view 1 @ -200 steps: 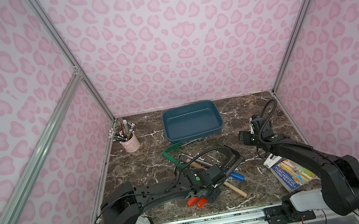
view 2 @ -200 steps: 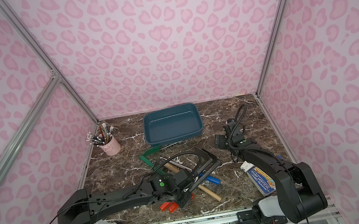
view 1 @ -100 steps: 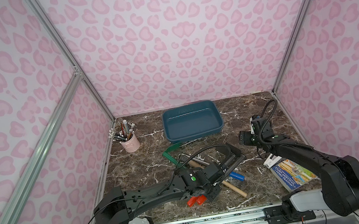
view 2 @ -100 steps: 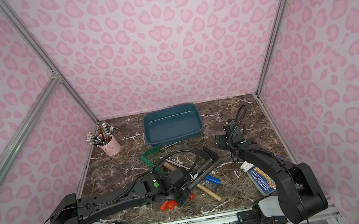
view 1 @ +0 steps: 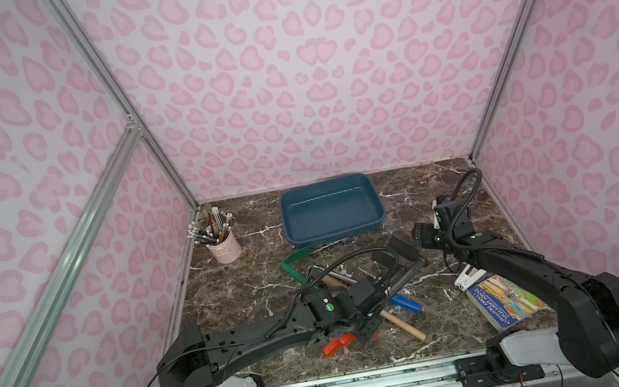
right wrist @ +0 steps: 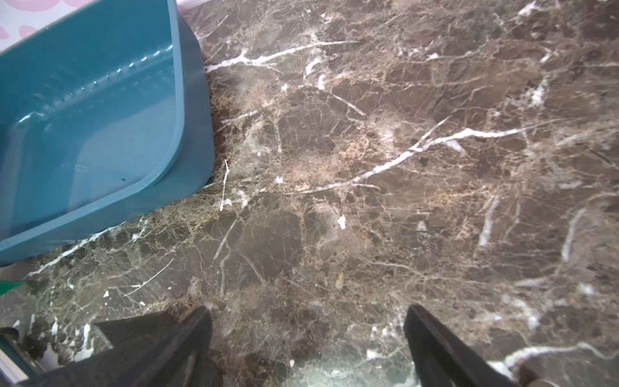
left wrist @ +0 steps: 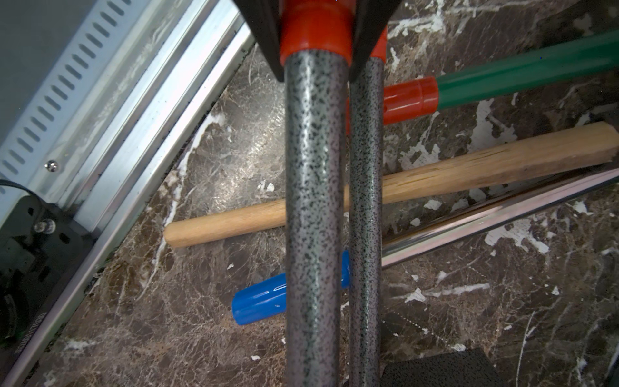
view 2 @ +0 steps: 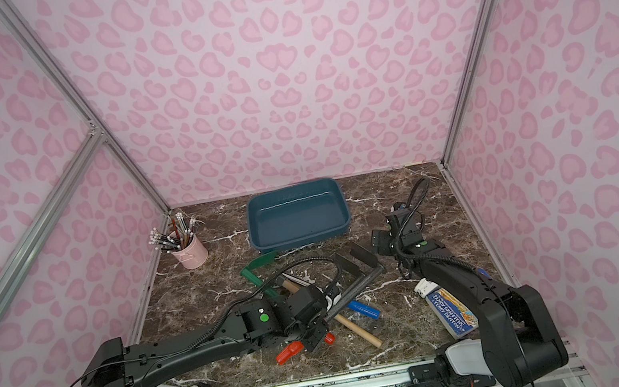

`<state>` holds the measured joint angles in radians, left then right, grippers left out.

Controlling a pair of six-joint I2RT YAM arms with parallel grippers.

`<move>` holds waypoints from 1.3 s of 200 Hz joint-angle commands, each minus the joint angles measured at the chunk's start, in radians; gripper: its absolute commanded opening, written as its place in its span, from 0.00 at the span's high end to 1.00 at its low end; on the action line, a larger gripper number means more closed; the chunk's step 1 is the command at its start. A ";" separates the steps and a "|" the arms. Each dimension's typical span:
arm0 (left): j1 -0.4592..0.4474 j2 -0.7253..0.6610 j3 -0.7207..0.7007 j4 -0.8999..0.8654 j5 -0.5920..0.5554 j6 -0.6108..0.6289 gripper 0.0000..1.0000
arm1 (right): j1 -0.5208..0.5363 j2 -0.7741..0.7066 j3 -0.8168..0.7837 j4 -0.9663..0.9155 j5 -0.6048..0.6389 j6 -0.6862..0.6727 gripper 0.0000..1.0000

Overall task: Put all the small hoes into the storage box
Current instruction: Place the hoe in the storage box.

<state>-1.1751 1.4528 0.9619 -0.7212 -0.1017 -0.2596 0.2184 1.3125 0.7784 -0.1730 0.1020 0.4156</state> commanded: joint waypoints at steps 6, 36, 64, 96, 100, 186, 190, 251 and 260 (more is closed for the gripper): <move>0.001 -0.016 0.010 0.076 -0.067 0.039 0.97 | 0.000 -0.013 0.023 -0.006 -0.010 -0.003 0.05; 0.024 -0.002 0.022 0.077 -0.061 0.068 0.96 | 0.001 -0.037 0.023 -0.019 -0.024 -0.010 0.05; 0.050 0.007 0.044 0.082 -0.059 0.104 0.96 | 0.001 -0.060 0.028 -0.035 -0.043 -0.013 0.05; 0.095 0.014 0.072 0.072 -0.059 0.159 0.96 | 0.000 -0.089 0.041 -0.060 -0.061 -0.019 0.05; 0.101 0.016 0.076 0.072 -0.059 0.165 0.96 | 0.002 -0.093 0.043 -0.062 -0.066 -0.021 0.05; 0.202 0.066 0.171 0.074 -0.040 0.281 0.96 | 0.001 -0.160 0.045 -0.045 -0.183 -0.065 0.06; 0.207 0.068 0.176 0.074 -0.038 0.287 0.96 | 0.002 -0.160 0.043 -0.043 -0.191 -0.066 0.06; 0.297 0.152 0.307 0.013 -0.018 0.385 0.96 | 0.001 -0.162 0.038 -0.016 -0.274 -0.072 0.06; 0.313 0.159 0.333 0.012 -0.015 0.395 0.97 | 0.002 -0.163 0.038 -0.016 -0.273 -0.075 0.06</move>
<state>-0.8932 1.5955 1.2366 -0.7513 -0.1196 0.0906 0.2188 1.1545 0.8047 -0.2214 -0.1394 0.3538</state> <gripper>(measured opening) 0.300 0.943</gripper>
